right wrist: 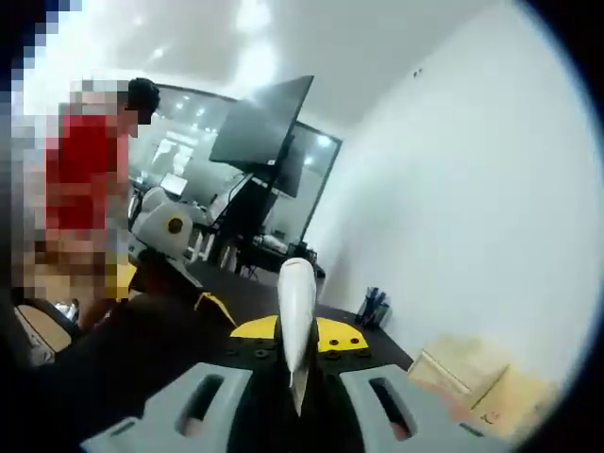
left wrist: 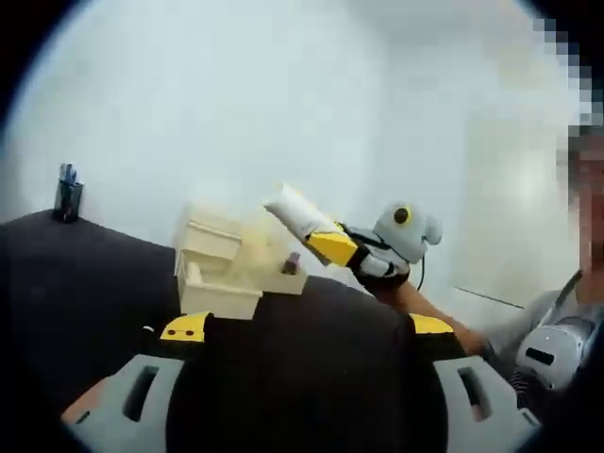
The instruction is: Open the drawer, pick up the cosmetic bottles from the table one by one, place them into the drawer, release the gripper, close the drawer, and move the gripper away
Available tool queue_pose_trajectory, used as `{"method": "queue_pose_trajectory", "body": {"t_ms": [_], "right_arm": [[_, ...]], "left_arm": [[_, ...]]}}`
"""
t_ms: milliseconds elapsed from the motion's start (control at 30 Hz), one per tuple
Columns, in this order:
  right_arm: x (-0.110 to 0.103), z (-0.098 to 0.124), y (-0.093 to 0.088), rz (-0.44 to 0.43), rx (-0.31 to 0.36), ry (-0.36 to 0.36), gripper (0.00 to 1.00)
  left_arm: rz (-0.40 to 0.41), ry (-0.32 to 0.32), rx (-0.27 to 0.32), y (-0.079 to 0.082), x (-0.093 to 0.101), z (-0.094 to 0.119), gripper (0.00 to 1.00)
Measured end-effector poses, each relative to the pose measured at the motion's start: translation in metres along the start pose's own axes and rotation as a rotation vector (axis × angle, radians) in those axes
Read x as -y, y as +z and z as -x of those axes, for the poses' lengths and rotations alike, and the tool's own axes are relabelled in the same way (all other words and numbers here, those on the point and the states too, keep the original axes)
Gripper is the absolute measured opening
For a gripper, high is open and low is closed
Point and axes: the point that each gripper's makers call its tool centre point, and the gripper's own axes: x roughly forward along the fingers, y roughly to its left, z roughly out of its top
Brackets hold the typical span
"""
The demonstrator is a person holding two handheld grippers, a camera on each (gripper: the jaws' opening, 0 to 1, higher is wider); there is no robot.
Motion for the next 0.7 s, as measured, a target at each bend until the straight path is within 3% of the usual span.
{"method": "queue_pose_trajectory", "body": {"t_ms": [233,467,700], "right_arm": [[0.001,0.007,0.021,0.009,0.050,-0.013,0.09],[0.009,0.012,0.026,0.018,0.067,-0.048,0.09],[0.005,0.011,0.025,0.036,0.074,-0.063,0.09]], "left_arm": [[0.118,-0.056,0.127,0.023,0.010,-0.006,0.77],[0.148,-0.068,0.164,0.029,0.009,-0.016,0.75],[0.377,-0.126,0.306,0.052,0.012,-0.030,0.67]]}}
